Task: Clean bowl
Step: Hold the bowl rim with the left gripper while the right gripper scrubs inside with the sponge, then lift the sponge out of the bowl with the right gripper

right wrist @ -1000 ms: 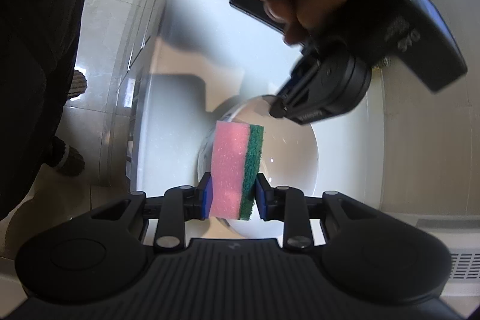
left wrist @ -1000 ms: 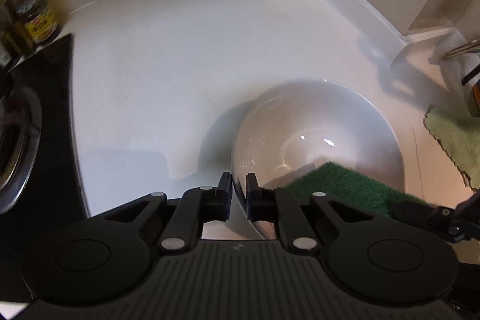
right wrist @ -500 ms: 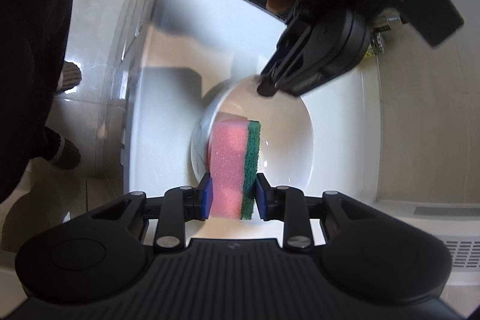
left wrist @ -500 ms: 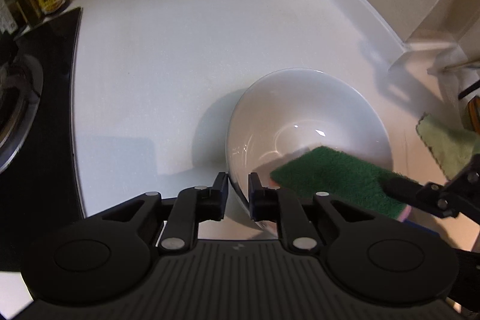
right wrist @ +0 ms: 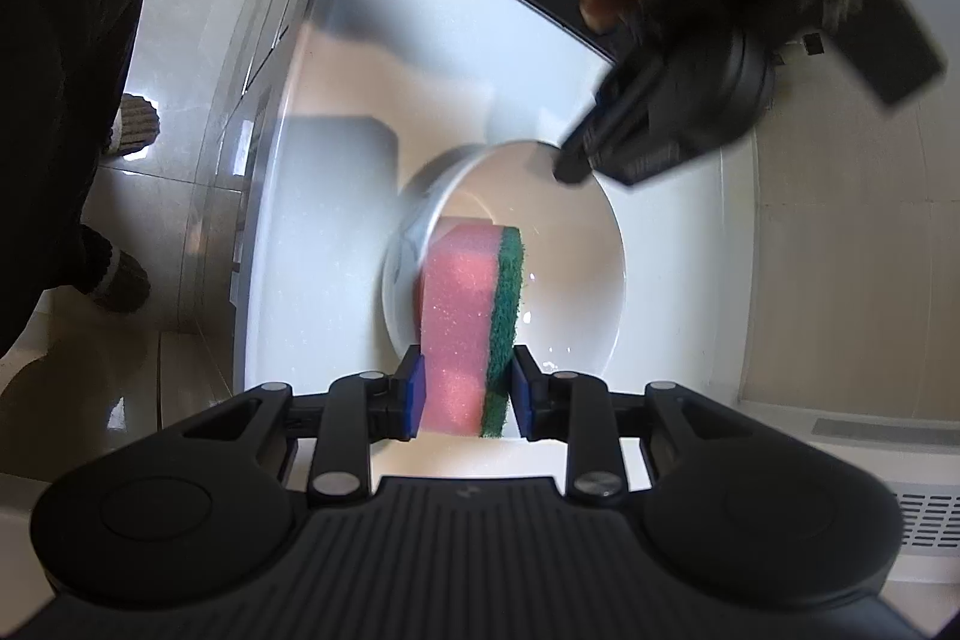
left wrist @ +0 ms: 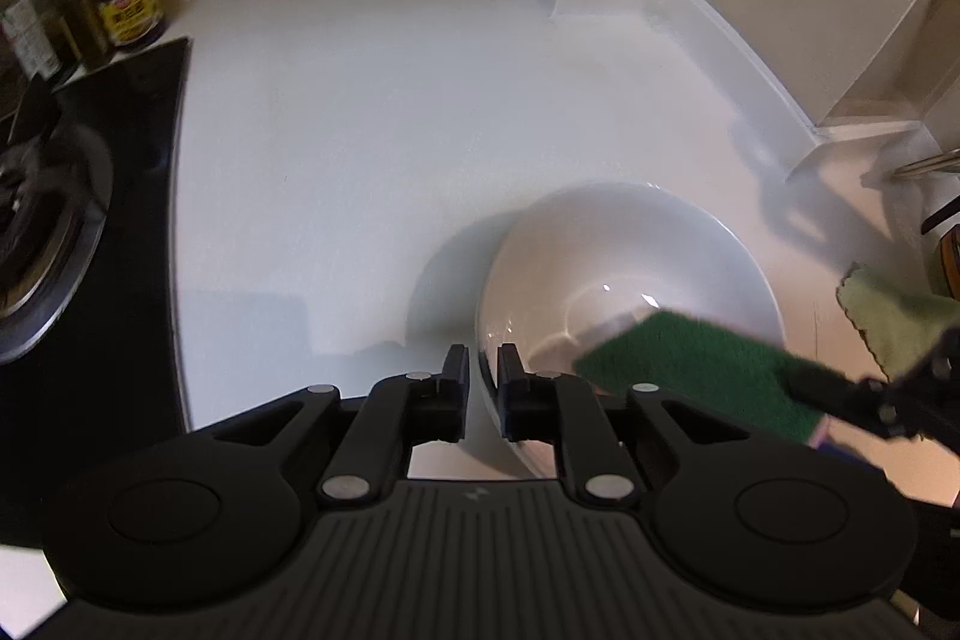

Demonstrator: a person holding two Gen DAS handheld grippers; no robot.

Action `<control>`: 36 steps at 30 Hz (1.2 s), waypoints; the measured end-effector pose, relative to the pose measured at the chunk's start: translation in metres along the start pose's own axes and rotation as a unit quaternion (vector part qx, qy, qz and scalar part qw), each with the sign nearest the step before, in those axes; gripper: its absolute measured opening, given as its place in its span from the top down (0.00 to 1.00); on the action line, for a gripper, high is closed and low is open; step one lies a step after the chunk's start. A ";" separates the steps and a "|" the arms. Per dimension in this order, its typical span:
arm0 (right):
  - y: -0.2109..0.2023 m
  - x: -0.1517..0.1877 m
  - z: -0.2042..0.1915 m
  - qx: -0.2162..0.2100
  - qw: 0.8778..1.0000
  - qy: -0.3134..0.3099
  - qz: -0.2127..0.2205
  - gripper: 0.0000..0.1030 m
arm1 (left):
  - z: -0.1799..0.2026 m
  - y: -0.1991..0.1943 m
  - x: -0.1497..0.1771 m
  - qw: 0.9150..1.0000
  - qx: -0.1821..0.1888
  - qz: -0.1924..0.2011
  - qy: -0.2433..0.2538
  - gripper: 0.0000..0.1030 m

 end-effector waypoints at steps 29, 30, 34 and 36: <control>-0.080 0.152 0.087 -0.084 0.661 0.699 0.260 0.76 | 0.018 0.033 -0.034 0.988 0.033 0.042 0.148 0.89; -0.076 0.167 0.082 -0.087 0.636 0.727 0.245 0.76 | 0.022 0.033 -0.035 0.985 0.030 0.046 0.166 0.89; -0.055 0.186 0.059 -0.123 0.597 0.765 0.207 0.76 | 0.029 0.035 -0.041 0.977 0.034 0.058 0.203 0.89; -0.042 0.187 0.047 -0.154 0.582 0.774 0.198 0.76 | 0.031 0.037 -0.044 0.975 0.042 0.063 0.209 0.90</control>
Point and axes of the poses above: each gripper's, at about its wrist camera, not at the fingertips, and y roughly the way its jaws point, z to its right, x to its underside, the point moved 7 cm from there along y, roughly the way its jaws point, and after that the axes turned 11 degrees about -x, right-handed, at the moved point
